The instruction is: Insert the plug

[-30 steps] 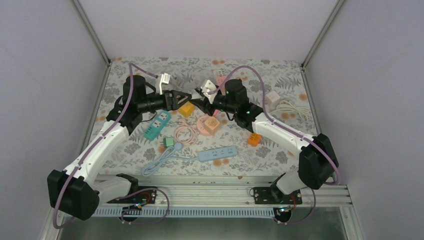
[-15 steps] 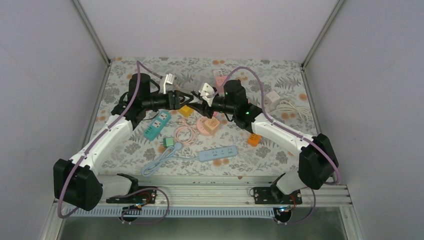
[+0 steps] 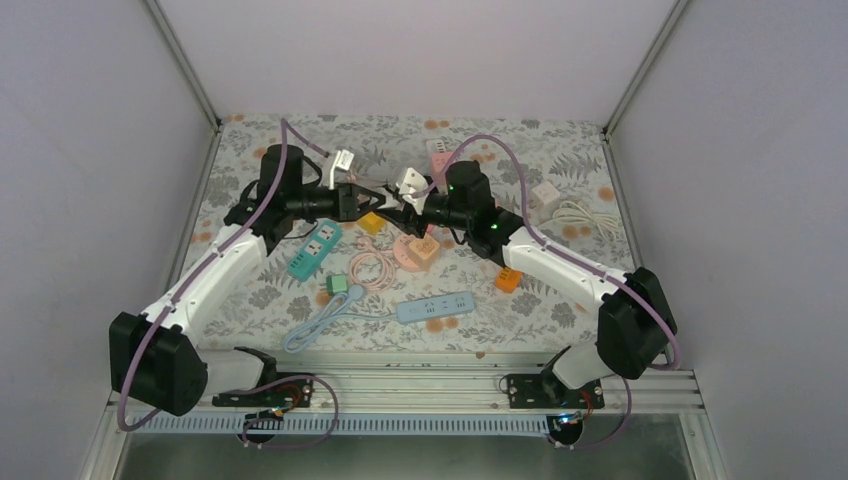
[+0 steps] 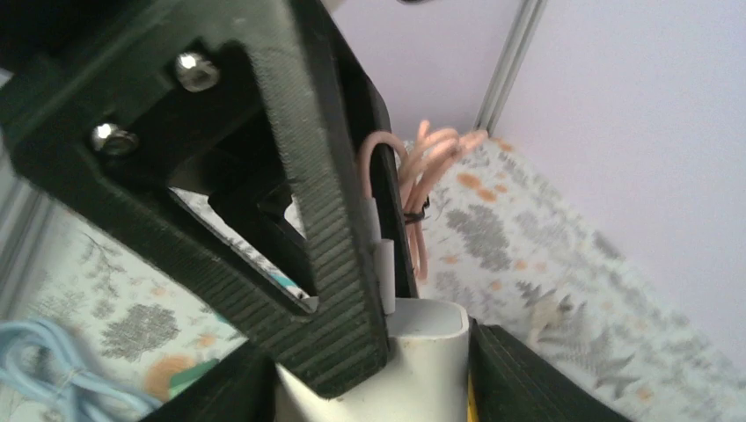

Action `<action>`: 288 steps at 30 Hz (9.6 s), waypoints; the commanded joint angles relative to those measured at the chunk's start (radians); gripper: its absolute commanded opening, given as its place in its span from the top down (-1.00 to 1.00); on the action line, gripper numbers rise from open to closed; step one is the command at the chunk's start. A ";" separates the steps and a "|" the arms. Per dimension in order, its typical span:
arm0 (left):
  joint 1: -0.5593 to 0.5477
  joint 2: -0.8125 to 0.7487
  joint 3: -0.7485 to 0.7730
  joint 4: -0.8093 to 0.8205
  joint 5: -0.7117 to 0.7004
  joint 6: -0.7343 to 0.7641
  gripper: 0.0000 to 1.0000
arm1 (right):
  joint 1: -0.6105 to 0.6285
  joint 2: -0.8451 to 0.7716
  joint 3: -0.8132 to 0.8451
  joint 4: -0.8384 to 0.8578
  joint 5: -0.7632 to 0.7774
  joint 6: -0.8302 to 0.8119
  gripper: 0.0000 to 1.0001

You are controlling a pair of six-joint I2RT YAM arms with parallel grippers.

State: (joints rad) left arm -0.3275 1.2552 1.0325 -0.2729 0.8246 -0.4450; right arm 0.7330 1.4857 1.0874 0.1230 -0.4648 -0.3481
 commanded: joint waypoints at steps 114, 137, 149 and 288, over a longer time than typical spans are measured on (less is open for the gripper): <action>-0.372 0.565 0.194 -0.164 -0.797 0.209 0.56 | 0.011 -0.135 -0.382 -0.302 0.754 0.814 -0.45; -0.464 0.646 0.082 -0.184 -1.004 0.219 0.57 | 0.011 -0.140 -0.392 -0.294 0.777 0.810 -0.44; -0.440 0.623 0.088 -0.155 -0.867 0.165 0.55 | 0.012 -0.164 -0.392 -0.296 0.785 0.823 -0.44; -0.556 0.077 -0.345 0.873 -1.055 0.221 -0.97 | -0.298 -0.296 -0.455 0.297 0.059 1.865 0.09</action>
State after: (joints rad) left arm -0.8547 1.3029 0.6907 0.3504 -0.1226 -0.2893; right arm 0.4000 1.2411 0.6121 0.2974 -0.4160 1.3170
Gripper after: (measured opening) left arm 0.992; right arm 0.460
